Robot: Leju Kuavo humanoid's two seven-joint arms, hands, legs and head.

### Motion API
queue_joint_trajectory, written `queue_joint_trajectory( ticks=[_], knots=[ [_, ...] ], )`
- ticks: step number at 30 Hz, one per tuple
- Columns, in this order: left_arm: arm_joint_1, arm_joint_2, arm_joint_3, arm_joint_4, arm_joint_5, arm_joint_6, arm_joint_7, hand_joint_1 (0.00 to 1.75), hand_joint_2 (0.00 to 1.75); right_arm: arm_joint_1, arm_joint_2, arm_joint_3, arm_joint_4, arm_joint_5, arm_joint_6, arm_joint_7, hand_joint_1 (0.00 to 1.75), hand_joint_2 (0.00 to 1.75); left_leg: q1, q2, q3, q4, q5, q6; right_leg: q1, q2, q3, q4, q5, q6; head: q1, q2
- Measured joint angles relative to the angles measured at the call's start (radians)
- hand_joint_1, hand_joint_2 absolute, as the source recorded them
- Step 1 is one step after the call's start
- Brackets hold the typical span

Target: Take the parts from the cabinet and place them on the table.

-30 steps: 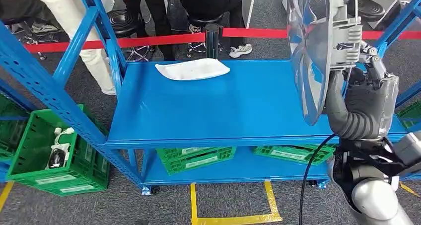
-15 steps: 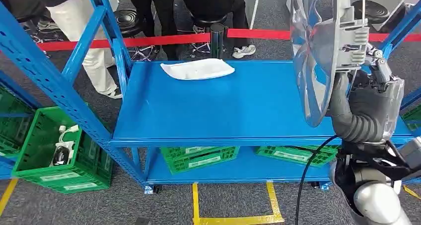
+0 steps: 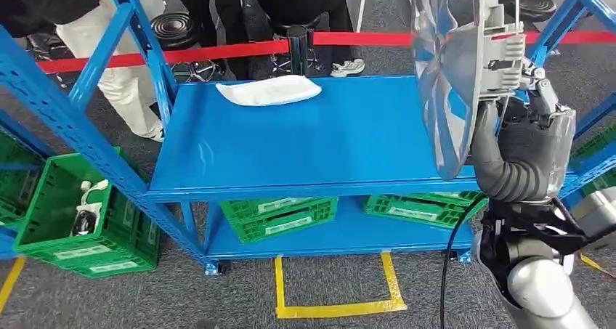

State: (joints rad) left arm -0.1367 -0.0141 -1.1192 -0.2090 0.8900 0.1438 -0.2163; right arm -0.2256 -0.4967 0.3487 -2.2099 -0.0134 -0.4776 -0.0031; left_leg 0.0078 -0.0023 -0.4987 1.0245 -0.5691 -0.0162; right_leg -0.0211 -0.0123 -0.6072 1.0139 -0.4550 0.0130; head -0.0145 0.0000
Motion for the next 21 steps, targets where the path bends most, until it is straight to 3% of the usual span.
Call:
queue_joint_trajectory(
  ticks=[2, 4, 5, 6, 8, 9, 10, 11, 12, 14, 15, 16, 17, 19, 20, 21],
  knots=[
    [-0.001, 0.0, 0.0, 0.0, 0.0, 0.0, 0.0, 0.0, 1.75, -0.002, 0.0, 0.0, 0.0, 0.0, 0.0, 0.0, 1.75, 1.75, -0.007, -0.003, 0.005, -0.017, 0.007, 0.005, 0.002, 0.0, -0.004, -0.001, 0.014, 0.015, 0.004, 0.0],
    [0.0, 0.001, 0.0, 0.0, 0.0, 0.0, 0.001, 0.0, 1.75, -0.002, 0.0, 0.0, 0.0, 0.0, 0.0, -0.001, 1.75, 1.75, -0.01, -0.004, -0.003, -0.016, 0.019, 0.019, -0.001, -0.001, -0.005, -0.009, 0.029, 0.026, 0.005, 0.0],
    [-0.002, 0.001, 0.0, 0.0, -0.001, 0.001, 0.001, 0.0, 1.75, -0.001, 0.0, 0.0, 0.0, 0.0, 0.0, -0.001, 1.75, 1.75, -0.002, -0.002, -0.009, -0.025, 0.035, 0.029, -0.004, 0.001, -0.011, -0.007, 0.024, 0.033, 0.004, 0.0],
    [-0.004, 0.0, 0.0, 0.0, -0.001, 0.002, 0.001, 0.0, 1.75, -0.002, 0.0, -0.001, 0.0, 0.0, 0.0, -0.001, 1.75, 1.75, -0.003, -0.001, -0.022, -0.025, 0.045, 0.036, -0.005, 0.003, -0.022, 0.014, -0.018, 0.038, 0.007, 0.0],
    [-0.005, -0.001, 0.0, 0.0, -0.001, 0.002, 0.001, 0.0, 1.75, -0.002, 0.0, -0.001, 0.0, 0.0, 0.0, -0.001, 1.75, 1.75, -0.006, -0.001, -0.046, -0.025, 0.064, 0.046, -0.005, 0.004, -0.055, 0.142, -0.135, 0.042, 0.021, 0.0],
    [-0.005, -0.002, 0.0, 0.0, -0.001, 0.002, 0.001, 0.0, 1.75, -0.002, 0.0, -0.001, 0.0, -0.002, 0.0, -0.002, 1.75, 1.75, -0.009, 0.0, -0.06, -0.024, 0.074, 0.049, -0.005, 0.005, -0.072, 0.217, -0.178, 0.044, 0.024, 0.0],
    [-0.005, -0.002, 0.0, 0.0, -0.001, 0.002, 0.001, 0.0, 1.75, -0.002, 0.0, -0.001, 0.0, -0.003, 0.0, -0.002, 1.75, 1.75, -0.011, 0.0, -0.073, -0.023, 0.084, 0.049, -0.004, 0.005, -0.08, 0.275, -0.199, 0.044, 0.027, 0.0],
    [-0.005, -0.002, 0.0, 0.0, -0.001, 0.002, 0.001, 0.0, 1.75, -0.002, 0.0, 0.0, 0.0, -0.006, 0.0, -0.002, 1.75, 1.75, -0.015, 0.0, -0.088, -0.023, 0.095, 0.05, -0.004, 0.006, -0.072, 0.296, -0.19, 0.043, 0.029, 0.0],
    [-0.005, -0.002, 0.0, 0.0, -0.001, 0.002, 0.001, 0.0, 1.75, -0.003, 0.0, 0.0, 0.0, -0.007, 0.0, -0.002, 1.75, 1.75, -0.019, 0.0, -0.102, -0.022, 0.106, 0.05, -0.004, 0.006, -0.044, 0.273, -0.155, 0.039, 0.029, 0.0],
    [-0.005, -0.002, 0.0, 0.0, -0.001, 0.002, 0.001, 0.0, 1.75, -0.003, 0.0, 0.0, 0.0, -0.008, 0.0, -0.002, 1.75, 1.75, -0.023, 0.0, -0.122, -0.021, 0.122, 0.048, 0.003, 0.007, 0.06, 0.126, -0.085, 0.023, 0.03, 0.0],
    [-0.006, -0.003, 0.0, 0.0, -0.001, 0.002, 0.001, 0.0, 1.75, -0.004, 0.0, -0.001, 0.0, -0.008, 0.0, -0.002, 1.75, 1.75, -0.023, 0.0, -0.126, -0.02, 0.13, 0.046, 0.01, 0.009, 0.119, 0.036, -0.08, 0.012, 0.031, 0.0],
    [-0.006, -0.004, 0.0, 0.0, -0.001, 0.003, 0.001, 0.0, 1.75, -0.007, 0.0, -0.001, 0.0, -0.008, 0.0, -0.002, 1.75, 1.75, -0.03, 0.001, -0.133, -0.018, 0.136, 0.041, 0.014, 0.008, 0.163, -0.041, -0.099, 0.002, 0.032, 0.0],
    [-0.006, -0.004, 0.0, 0.0, -0.001, 0.003, 0.001, 0.0, 1.75, -0.009, 0.0, -0.002, 0.0, -0.008, 0.0, -0.003, 1.75, 1.75, -0.028, 0.006, -0.138, -0.019, 0.147, 0.036, 0.015, 0.009, 0.169, -0.061, -0.104, 0.003, 0.027, 0.0],
    [-0.006, -0.004, 0.0, 0.0, -0.001, 0.003, 0.002, 0.0, 1.75, -0.01, 0.0, -0.001, 0.0, -0.008, 0.0, -0.004, 1.75, 1.75, -0.023, 0.012, -0.146, -0.021, 0.164, 0.025, 0.022, 0.011, 0.156, -0.058, -0.096, -0.004, 0.029, 0.0],
    [-0.004, -0.003, 0.0, 0.0, -0.001, 0.003, 0.003, 0.0, 1.75, -0.01, 0.001, -0.001, 0.0, -0.008, 0.0, -0.004, 1.75, 1.75, -0.028, 0.012, -0.148, -0.022, 0.172, 0.019, 0.019, 0.008, 0.146, -0.067, -0.082, -0.011, 0.029, 0.0],
    [-0.005, -0.002, 0.0, 0.0, -0.001, 0.003, 0.005, 0.0, 1.75, -0.013, 0.001, 0.0, 0.0, -0.008, 0.001, -0.005, 1.75, 1.75, -0.025, 0.007, -0.159, -0.003, 0.134, 0.013, 0.013, 0.001, 0.143, -0.072, -0.067, -0.017, 0.027, 0.0]
  ],
)
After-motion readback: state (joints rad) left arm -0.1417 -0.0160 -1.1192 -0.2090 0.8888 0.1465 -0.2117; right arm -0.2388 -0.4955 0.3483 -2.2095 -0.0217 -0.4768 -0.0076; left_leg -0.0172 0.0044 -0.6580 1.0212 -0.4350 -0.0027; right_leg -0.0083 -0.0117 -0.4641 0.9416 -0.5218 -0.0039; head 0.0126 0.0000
